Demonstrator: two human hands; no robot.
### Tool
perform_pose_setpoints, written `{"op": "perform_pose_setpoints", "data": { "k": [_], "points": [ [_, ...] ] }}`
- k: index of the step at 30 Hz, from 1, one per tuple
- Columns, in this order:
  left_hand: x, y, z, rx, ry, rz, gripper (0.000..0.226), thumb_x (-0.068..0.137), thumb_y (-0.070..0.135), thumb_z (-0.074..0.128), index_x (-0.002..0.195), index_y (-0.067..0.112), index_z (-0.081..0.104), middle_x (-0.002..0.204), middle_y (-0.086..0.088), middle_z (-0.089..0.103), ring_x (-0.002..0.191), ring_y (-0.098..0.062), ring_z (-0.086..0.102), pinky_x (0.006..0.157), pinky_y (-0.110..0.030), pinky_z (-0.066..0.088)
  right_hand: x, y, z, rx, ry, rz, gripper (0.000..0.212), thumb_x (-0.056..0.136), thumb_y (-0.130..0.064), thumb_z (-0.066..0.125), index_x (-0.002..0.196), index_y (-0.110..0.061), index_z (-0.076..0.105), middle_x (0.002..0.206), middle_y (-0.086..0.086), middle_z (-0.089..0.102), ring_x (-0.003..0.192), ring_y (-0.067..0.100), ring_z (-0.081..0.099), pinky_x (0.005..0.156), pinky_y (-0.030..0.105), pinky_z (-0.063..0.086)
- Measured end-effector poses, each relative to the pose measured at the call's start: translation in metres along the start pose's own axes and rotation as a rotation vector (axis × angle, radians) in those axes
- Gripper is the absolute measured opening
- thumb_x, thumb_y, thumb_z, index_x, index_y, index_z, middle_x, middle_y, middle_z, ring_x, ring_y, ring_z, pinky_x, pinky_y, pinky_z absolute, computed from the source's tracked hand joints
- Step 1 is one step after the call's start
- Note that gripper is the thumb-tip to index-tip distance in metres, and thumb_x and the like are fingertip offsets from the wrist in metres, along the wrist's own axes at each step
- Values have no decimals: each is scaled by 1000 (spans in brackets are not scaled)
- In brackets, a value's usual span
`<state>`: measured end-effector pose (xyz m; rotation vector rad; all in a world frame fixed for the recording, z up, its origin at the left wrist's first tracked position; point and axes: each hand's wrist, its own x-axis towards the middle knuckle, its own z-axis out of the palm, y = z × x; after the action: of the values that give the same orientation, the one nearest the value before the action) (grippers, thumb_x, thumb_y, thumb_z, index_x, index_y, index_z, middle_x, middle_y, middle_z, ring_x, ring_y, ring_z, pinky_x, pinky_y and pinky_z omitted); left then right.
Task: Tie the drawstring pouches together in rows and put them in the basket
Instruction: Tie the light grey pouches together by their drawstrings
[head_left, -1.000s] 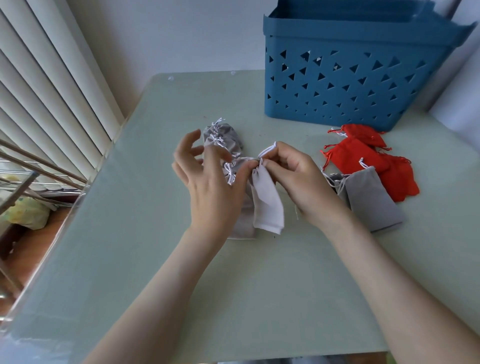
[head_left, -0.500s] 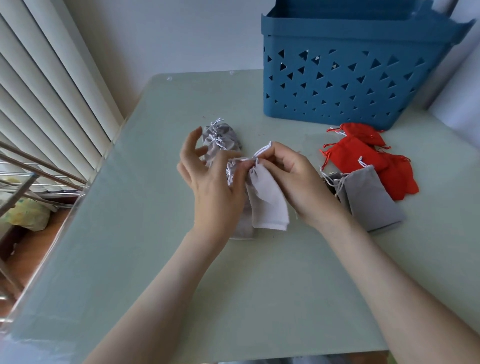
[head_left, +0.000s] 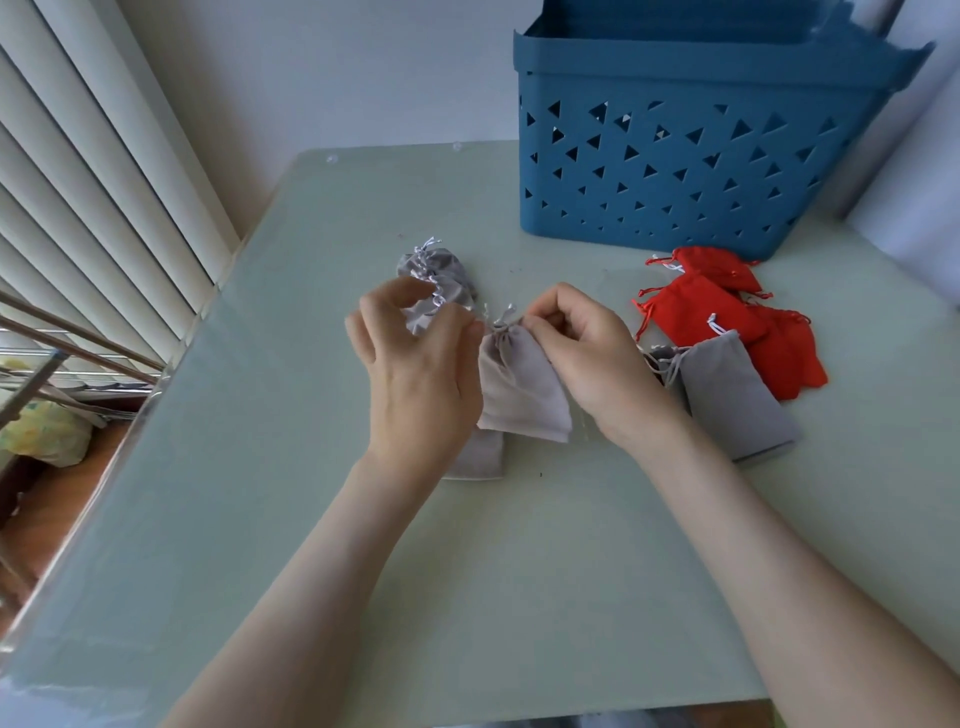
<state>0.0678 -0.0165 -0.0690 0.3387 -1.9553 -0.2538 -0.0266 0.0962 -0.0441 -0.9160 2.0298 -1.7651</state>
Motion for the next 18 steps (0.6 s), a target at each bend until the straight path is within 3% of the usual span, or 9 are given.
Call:
{"op": "perform_pose_setpoints", "data": {
  "k": [6,9,11,13,16,18],
  "points": [
    [1,-4,3,69,-93,-31,9,86,2,60,79,-1,57,101,-28,51,87,-25,35,82,-35,33,5,0,-10,105,-67,40,4,91,-12,60,89,-15,60,75,-2,59,65,4,55,60,19,43],
    [2,-9,6,129,-185,-67,11,89,9,58,83,0,57,96,-24,53,83,-33,45,77,-37,35,6,0,-15,123,-184,57,31,78,-35,65,105,-21,57,81,-10,61,71,-4,55,66,9,40],
    [5,-11,3,68,-322,-210,21,95,21,51,89,1,57,92,-20,56,81,-39,52,71,-39,37,5,4,-13,-51,-257,59,28,80,-29,72,103,-31,57,86,-15,62,77,-6,55,72,8,41],
    [7,-11,0,-6,-441,-436,29,98,32,47,91,5,52,83,-14,59,81,-39,54,65,-39,32,6,10,-11,-262,-212,31,24,83,-19,71,93,-36,58,90,-13,66,87,1,60,78,17,43],
    [14,-7,-13,-123,-419,-612,43,97,45,44,68,13,42,58,0,49,61,-25,48,55,-34,27,10,18,-12,-357,-86,37,19,85,-14,64,90,-32,59,94,-4,70,91,13,62,79,29,46],
    [20,-7,-20,-446,-494,-787,52,98,44,43,57,13,41,47,-1,48,45,-19,43,46,-29,32,13,22,-15,-317,-38,59,16,86,-14,62,86,-29,59,92,-1,69,87,16,61,76,31,45]
  ]
}}
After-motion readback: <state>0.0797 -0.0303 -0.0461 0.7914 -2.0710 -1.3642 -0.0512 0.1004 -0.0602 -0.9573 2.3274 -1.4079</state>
